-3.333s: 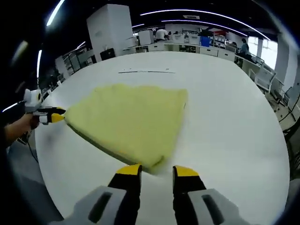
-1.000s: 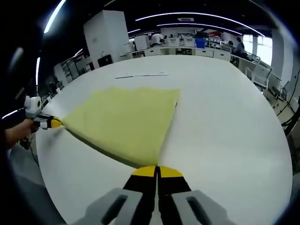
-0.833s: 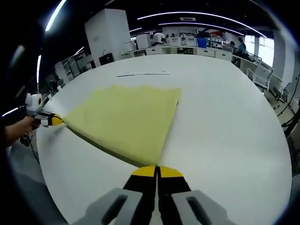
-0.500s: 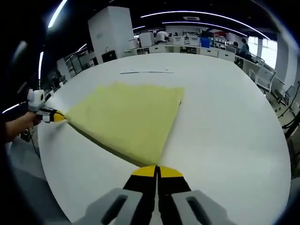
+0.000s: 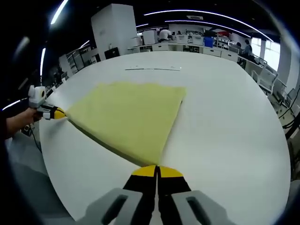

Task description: Fold the garment on the visible template until the final outline fits inside the template.

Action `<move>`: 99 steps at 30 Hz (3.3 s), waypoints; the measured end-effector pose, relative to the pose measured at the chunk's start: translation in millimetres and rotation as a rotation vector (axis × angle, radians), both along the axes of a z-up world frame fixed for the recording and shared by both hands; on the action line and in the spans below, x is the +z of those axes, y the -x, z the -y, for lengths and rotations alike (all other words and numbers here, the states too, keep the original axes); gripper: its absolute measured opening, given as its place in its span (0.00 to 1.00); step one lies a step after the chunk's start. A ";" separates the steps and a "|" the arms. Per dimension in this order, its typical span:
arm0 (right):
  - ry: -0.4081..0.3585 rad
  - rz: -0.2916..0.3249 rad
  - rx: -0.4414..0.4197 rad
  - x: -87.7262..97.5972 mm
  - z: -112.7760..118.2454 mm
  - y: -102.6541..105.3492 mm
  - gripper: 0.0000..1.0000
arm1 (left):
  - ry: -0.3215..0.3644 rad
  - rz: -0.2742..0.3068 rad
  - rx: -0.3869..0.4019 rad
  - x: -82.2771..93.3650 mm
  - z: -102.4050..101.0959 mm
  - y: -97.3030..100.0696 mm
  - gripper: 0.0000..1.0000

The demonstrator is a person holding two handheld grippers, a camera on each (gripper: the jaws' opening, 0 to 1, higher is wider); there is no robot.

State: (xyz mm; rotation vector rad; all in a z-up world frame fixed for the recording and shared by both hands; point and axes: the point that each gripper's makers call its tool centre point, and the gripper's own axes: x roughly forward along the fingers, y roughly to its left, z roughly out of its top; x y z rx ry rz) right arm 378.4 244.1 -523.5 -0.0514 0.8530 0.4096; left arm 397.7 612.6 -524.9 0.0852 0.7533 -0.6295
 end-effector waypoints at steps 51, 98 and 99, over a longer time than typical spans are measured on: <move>-0.050 -0.002 -0.058 18.2 -13.7 3.4 0.46 | 0.077 -0.016 0.075 17.5 -4.3 24.1 0.39; -0.092 0.214 0.060 124.0 -60.2 69.8 0.99 | 0.175 0.144 0.067 105.3 14.9 84.6 0.99; -0.087 0.214 0.062 122.9 -59.4 70.3 0.99 | 0.169 0.141 0.069 104.5 13.8 85.0 0.99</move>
